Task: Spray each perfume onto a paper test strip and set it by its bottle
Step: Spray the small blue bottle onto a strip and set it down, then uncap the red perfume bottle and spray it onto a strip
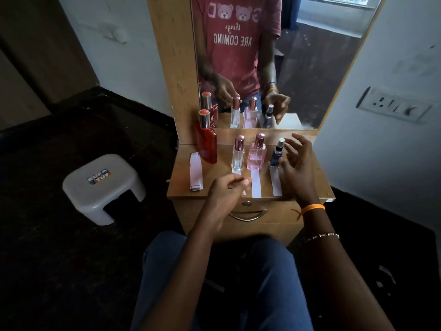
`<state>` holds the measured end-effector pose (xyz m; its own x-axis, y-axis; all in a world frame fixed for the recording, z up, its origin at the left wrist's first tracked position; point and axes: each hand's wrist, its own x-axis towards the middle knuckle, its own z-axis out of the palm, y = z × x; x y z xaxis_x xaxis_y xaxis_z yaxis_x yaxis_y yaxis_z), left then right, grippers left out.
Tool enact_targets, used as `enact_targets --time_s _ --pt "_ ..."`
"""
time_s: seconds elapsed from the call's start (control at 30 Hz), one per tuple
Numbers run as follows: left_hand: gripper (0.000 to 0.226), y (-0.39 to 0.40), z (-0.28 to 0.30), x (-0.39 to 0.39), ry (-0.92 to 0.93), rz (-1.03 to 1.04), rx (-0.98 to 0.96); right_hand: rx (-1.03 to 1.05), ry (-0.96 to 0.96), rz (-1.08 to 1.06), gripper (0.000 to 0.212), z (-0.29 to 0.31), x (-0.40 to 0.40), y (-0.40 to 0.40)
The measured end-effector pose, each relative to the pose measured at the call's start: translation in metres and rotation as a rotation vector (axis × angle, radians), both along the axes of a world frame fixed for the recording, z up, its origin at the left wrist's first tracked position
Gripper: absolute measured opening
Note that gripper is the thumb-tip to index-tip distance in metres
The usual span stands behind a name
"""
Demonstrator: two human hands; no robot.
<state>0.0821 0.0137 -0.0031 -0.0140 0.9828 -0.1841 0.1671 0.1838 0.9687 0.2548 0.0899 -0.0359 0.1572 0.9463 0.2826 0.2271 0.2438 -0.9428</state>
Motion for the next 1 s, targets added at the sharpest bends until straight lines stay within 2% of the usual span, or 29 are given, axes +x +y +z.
enact_targets --time_s 0.07,0.17,0.23,0.3,0.43,0.6,0.83,1.0 --pt "0.016 0.0 -0.001 -0.006 0.038 0.024 0.03 0.061 -0.027 -0.087 0.052 0.002 -0.005 -0.008" --pt "0.018 0.0 -0.008 -0.021 0.162 0.138 0.102 0.173 -0.082 -0.246 0.03 0.008 -0.026 -0.029" --pt "0.018 0.0 -0.014 -0.034 0.314 0.276 0.159 0.177 -0.149 -0.155 0.014 0.009 -0.051 -0.042" --pt "0.02 0.002 -0.019 -0.047 0.479 0.402 0.179 0.11 -0.228 -0.006 0.014 0.005 -0.081 -0.046" --pt "0.033 0.006 -0.028 -0.066 0.705 0.38 0.048 -0.004 -0.385 0.128 0.012 0.0 -0.129 -0.038" --pt "0.032 0.005 -0.032 -0.071 0.734 0.273 0.063 -0.175 -0.476 0.05 0.02 0.006 -0.162 -0.024" --pt "0.037 0.009 -0.039 -0.076 0.646 0.278 0.089 -0.39 -0.299 -0.004 0.019 0.005 -0.17 -0.011" --pt "0.037 0.009 -0.043 -0.079 0.56 0.28 0.13 -0.426 -0.327 -0.006 0.022 0.008 -0.171 -0.012"
